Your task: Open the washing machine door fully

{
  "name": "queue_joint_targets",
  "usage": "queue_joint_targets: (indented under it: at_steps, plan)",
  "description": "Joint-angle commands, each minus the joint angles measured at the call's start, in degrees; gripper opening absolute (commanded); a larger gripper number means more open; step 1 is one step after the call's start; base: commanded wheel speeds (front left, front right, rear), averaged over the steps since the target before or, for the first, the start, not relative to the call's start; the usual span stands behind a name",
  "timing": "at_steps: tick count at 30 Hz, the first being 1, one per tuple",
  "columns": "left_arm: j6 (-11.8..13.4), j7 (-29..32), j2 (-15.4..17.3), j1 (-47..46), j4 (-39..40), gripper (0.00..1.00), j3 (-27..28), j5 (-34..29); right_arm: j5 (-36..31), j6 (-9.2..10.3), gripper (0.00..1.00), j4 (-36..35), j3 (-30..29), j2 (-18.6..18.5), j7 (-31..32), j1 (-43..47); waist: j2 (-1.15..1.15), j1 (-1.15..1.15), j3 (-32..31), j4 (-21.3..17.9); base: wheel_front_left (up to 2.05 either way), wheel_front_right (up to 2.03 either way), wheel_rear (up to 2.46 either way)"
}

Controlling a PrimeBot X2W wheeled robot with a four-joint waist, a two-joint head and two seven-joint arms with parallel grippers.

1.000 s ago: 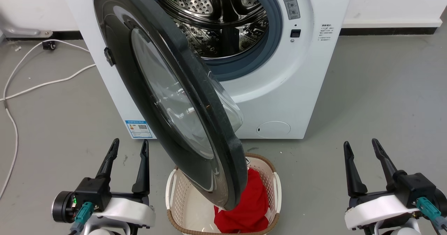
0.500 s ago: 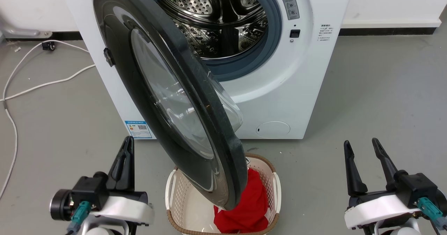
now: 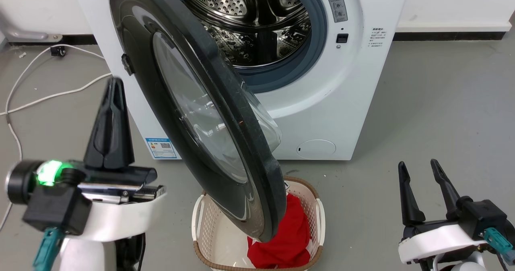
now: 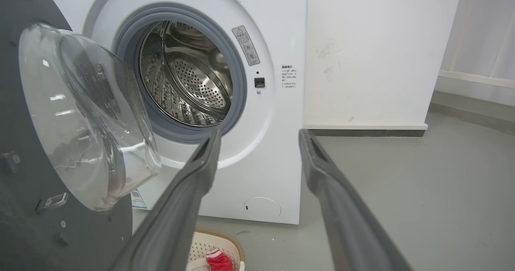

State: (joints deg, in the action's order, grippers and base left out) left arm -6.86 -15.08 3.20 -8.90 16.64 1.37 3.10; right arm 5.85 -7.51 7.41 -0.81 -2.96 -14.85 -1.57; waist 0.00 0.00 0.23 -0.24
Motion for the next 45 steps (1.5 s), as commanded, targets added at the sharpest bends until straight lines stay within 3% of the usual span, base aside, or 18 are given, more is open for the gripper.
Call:
queue_joint_targets:
  at_steps: [1,7,12,20,25,34,45]
  plan:
    - [0.14,-0.13,-0.09,-1.32,2.48,0.00,-0.55,-0.37,0.38,0.04,1.00,0.13,-0.09,0.16,-0.12,-0.80,0.00,0.00,0.05,-0.04,0.00,0.00,0.00]
    - [-0.04,-0.11,-0.22,-3.94,9.96,0.00,-4.94,-0.03,0.50,0.04,1.00,0.48,-0.06,0.16,-0.15,-0.69,0.00,0.00,0.07,-0.28,0.00,0.00,0.00]
    - [-0.47,-0.09,-0.24,-5.35,12.20,0.00,-13.12,0.99,0.66,0.03,1.00,0.61,-0.10,0.16,-0.17,-0.57,0.00,0.00,0.05,-0.56,0.00,0.00,0.00]
    - [-0.57,0.69,3.00,-3.17,8.06,0.00,-31.14,6.29,0.84,0.04,1.00,0.96,0.18,0.16,-0.19,-0.16,0.00,0.00,-0.17,-1.05,0.00,0.00,0.00]
    - [-0.59,4.12,5.63,0.36,4.57,0.00,-37.40,9.53,1.04,0.03,1.00,1.03,0.14,0.15,-0.13,0.39,0.00,0.00,-0.35,-1.00,0.00,0.00,0.00]
    - [-0.46,7.23,8.14,5.14,-4.61,0.00,-40.17,11.89,1.17,0.03,1.00,1.05,0.52,0.15,0.56,-0.05,0.00,0.00,0.23,-0.37,0.00,0.00,0.00]
    - [1.29,4.15,4.54,0.20,-15.32,0.00,-38.51,12.25,1.65,0.03,1.00,1.43,0.99,0.15,0.92,-1.09,0.00,0.00,1.30,-0.93,0.00,0.00,0.00]
